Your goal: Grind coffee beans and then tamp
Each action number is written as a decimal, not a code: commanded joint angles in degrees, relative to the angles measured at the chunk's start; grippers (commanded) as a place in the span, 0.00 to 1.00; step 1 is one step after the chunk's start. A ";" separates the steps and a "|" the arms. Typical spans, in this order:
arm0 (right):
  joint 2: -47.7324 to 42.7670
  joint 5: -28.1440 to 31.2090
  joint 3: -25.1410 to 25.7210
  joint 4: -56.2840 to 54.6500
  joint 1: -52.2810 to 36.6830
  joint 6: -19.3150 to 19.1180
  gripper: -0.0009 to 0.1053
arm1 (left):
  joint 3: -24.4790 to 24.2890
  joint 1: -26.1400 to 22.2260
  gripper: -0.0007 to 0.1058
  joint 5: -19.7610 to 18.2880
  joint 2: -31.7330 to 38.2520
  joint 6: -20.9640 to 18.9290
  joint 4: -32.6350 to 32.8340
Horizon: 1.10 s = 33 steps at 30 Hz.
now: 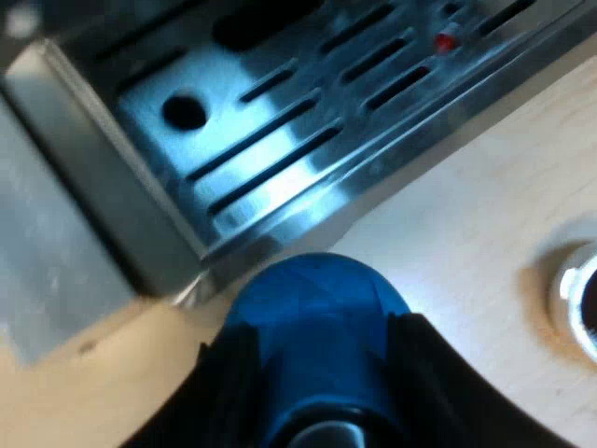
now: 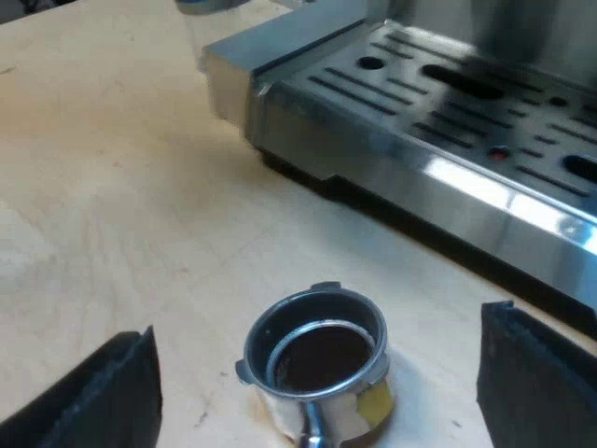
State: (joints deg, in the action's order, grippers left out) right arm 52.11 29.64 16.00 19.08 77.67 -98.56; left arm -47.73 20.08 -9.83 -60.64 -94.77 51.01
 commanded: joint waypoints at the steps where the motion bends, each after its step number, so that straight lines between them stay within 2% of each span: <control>1: -0.17 -4.52 0.50 0.41 0.01 -0.96 0.67 | 2.76 -2.91 0.01 0.19 0.83 0.42 0.71; 4: -0.17 -8.53 0.50 0.41 0.01 -2.68 0.67 | 6.57 -6.15 0.01 0.30 0.83 0.42 -1.47; 7: -0.17 -9.30 0.50 0.41 0.01 -2.79 0.67 | 10.44 -8.85 0.01 0.20 0.83 0.42 -4.02; 13: -0.17 -9.30 0.50 0.41 0.01 -2.79 0.67 | 17.12 -9.23 0.01 0.30 0.41 -0.69 -11.24; 18: -0.17 -9.30 0.50 0.41 0.01 -2.79 0.67 | 19.12 -9.23 0.01 1.44 -2.91 -0.81 -14.96; 24: -0.17 -9.30 0.50 0.41 0.01 -2.79 0.67 | 19.11 -9.23 0.02 1.46 -5.40 -1.64 -15.81; 26: -0.17 -9.30 0.50 0.41 0.01 -2.79 0.67 | 19.11 -9.23 0.10 1.45 -5.38 -2.54 -15.77; 27: -0.17 -9.30 0.50 0.41 0.01 -2.79 0.67 | 19.11 -9.23 0.18 1.31 -5.38 -3.20 -15.77; 28: -0.17 -9.30 0.50 0.41 0.01 -2.79 0.67 | 19.11 -9.23 0.31 1.08 -5.38 -3.23 -15.65; 30: -0.17 -9.30 0.50 0.41 0.01 -2.79 0.67 | 19.11 -9.23 0.49 1.04 -5.38 -3.22 -15.64; 31: -0.17 -9.30 0.50 0.41 0.01 -2.79 0.67 | 19.11 -9.23 0.63 1.04 -5.38 -3.22 -15.49; 33: -0.17 -9.30 0.50 0.41 0.01 -2.79 0.67 | 19.11 -9.23 0.63 1.04 -5.38 -3.22 -15.49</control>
State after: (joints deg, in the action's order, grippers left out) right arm 52.11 20.50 16.00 19.08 77.67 -100.71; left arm -28.56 10.74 -8.96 -65.99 -97.27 35.51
